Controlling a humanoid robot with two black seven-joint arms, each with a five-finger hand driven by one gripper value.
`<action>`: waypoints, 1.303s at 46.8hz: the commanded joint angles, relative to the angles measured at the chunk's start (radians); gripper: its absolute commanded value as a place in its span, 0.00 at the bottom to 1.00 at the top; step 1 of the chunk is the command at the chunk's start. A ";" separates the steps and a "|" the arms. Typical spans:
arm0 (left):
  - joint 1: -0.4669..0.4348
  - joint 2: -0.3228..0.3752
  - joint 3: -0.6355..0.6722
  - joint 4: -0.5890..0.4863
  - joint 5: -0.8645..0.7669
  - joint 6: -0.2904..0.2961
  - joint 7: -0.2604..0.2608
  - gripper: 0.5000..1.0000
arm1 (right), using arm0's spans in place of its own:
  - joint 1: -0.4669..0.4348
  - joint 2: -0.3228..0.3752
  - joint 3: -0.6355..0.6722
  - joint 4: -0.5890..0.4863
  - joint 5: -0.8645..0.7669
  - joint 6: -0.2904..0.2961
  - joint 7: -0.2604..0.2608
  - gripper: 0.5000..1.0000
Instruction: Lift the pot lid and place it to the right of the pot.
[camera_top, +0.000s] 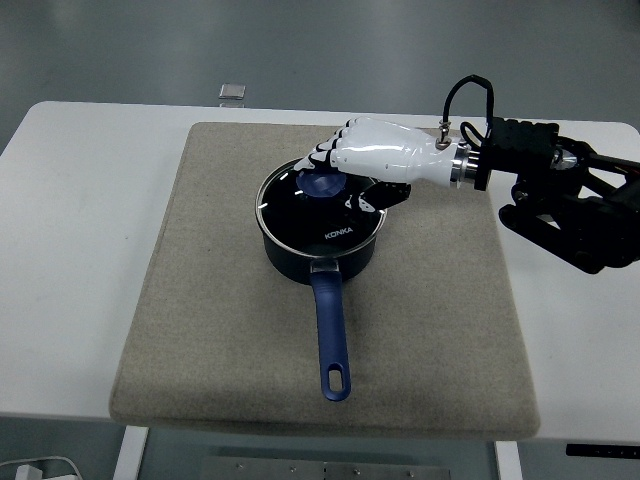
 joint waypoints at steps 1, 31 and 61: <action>0.000 0.000 0.001 0.000 0.000 0.000 0.000 1.00 | 0.000 0.000 0.000 0.001 -0.002 0.010 0.000 0.00; 0.001 0.000 0.000 0.000 0.000 0.000 0.000 1.00 | 0.020 0.014 0.002 -0.008 0.000 0.039 0.000 0.00; 0.000 0.000 0.000 0.000 0.000 0.000 0.000 1.00 | 0.050 0.014 0.003 -0.008 0.003 0.049 0.000 0.00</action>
